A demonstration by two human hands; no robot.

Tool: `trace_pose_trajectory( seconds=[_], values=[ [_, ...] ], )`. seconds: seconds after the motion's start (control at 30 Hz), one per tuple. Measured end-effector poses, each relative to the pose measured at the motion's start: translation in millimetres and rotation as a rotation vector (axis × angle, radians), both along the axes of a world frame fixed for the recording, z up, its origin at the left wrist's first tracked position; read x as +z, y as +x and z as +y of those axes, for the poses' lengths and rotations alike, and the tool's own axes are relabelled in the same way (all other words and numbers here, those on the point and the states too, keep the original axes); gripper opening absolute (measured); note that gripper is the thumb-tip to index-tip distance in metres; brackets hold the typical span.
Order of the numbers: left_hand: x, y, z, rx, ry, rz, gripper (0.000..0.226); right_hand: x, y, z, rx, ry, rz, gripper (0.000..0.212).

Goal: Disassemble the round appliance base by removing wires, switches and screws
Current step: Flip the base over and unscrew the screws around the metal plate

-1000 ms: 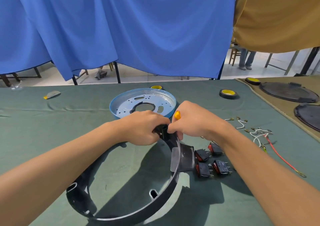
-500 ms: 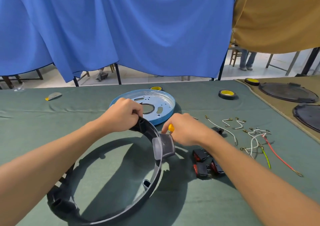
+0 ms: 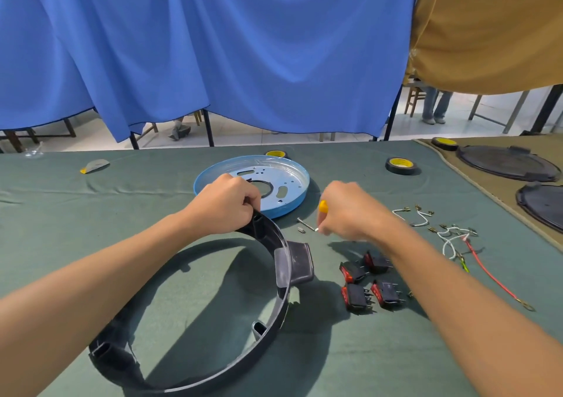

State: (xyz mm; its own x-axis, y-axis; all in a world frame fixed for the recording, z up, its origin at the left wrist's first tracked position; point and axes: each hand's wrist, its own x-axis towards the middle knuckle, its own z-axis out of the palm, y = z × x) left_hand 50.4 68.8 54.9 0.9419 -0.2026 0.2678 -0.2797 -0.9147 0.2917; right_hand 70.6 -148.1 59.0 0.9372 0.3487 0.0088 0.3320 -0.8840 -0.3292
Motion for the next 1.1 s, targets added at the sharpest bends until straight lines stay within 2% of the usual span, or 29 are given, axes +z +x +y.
trace_pose_trajectory(
  seconds=[0.17, 0.3, 0.47, 0.63, 0.73, 0.83, 0.97, 1.1],
  values=[
    [5, 10, -18, -0.009, -0.013, -0.048, 0.044, 5, 5, -25, -0.086, 0.001, 0.033, 0.012],
    [10, 16, -20, -0.072, 0.075, 0.07, 0.037, -6, 5, -19, -0.074, -0.025, 0.024, 0.011],
    [9, 6, -5, -0.236, 0.051, 0.298, 0.018, -19, 7, -14, -0.074, -0.095, -0.026, 0.013],
    [4, 5, 1, -0.24, 0.052, 0.28, 0.012, -17, 7, -16, -0.064, -0.154, 0.01, 0.016],
    [3, 6, 4, -0.194, 0.06, 0.263, 0.009, 1, 1, -19, -0.042, -0.062, 0.085, 0.011],
    [-1, 8, 7, -0.167, 0.023, 0.254, 0.009, 31, -10, -27, 0.026, 0.054, 0.078, 0.014],
    [-8, 5, 8, -0.136, -0.043, 0.201, 0.01, 51, -33, -31, 0.262, 0.247, -0.079, 0.009],
    [-14, -2, 9, -0.087, -0.011, 0.099, 0.015, 28, -45, -32, 0.37, 0.23, -0.319, 0.017]
  ],
)
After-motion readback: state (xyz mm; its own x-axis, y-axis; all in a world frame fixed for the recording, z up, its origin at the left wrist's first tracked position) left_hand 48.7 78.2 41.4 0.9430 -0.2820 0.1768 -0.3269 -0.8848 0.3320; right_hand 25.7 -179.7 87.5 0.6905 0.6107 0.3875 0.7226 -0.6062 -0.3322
